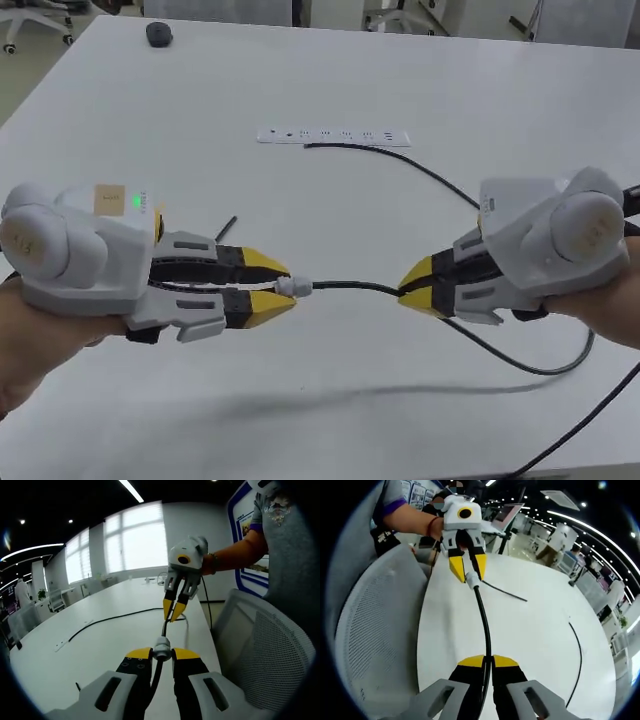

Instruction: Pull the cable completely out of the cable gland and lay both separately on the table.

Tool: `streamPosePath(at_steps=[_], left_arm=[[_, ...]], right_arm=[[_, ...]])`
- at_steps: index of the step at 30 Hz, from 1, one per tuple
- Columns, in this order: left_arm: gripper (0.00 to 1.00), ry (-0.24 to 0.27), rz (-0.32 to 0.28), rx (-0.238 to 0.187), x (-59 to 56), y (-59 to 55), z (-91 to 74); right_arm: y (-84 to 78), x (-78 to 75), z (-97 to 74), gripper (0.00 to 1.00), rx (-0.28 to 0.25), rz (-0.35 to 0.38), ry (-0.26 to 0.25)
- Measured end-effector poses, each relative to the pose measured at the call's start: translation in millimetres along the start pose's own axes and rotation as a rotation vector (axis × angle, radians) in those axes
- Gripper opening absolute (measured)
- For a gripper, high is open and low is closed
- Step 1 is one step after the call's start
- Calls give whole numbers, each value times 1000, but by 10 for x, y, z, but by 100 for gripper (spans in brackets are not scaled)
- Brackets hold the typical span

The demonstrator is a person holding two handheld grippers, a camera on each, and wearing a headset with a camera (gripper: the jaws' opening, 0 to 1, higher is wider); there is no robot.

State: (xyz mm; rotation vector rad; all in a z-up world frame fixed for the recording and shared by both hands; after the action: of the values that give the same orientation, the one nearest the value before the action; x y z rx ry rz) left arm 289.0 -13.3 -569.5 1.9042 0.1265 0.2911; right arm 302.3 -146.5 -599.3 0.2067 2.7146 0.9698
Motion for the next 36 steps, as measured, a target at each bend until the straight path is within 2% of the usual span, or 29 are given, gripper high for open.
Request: streamPosePath(at_steps=[5, 8, 13, 23, 25, 31, 35, 36], left_arm=[[16, 6, -4, 4, 14, -15, -19], [16, 11, -7, 6, 26, -26, -32], [16, 20, -16, 6, 40, -43, -56], [16, 27, -24, 0, 31, -40, -53], [16, 28, -27, -2, 31, -34, -52], [16, 36, -33, -6, 34, -24, -51], [16, 40, -33, -4, 37, -26, -47], [16, 36, -31, -1, 30, -28, -40]], right_arm=[[-239, -79, -7, 0, 48, 15, -12], [-385, -105, 7, 0, 96, 17, -20], [-500, -111, 32, 0, 116, 43, -19], [-490, -95, 17, 0, 115, 57, -17], [-480, -111, 6, 0, 108, 67, -35], [-466, -85, -12, 0, 100, 75, -38], [-320, -82, -39, 8, 28, 115, -48], [-240, -89, -53, 8, -6, 127, -53]])
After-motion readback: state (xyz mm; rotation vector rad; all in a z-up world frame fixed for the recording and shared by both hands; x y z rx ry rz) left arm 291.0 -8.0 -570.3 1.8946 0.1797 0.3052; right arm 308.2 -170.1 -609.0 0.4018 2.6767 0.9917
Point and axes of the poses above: the centre of the closed fingertips' face, and the gripper's own axes: z roughly forward along the fingers, x roughly to its left, y roughly out of its top, the point moved 2 cm from there along -z, roughly backward along the fingers, and after that the axes turned 4 degrees about z, right-handed, at the moved point
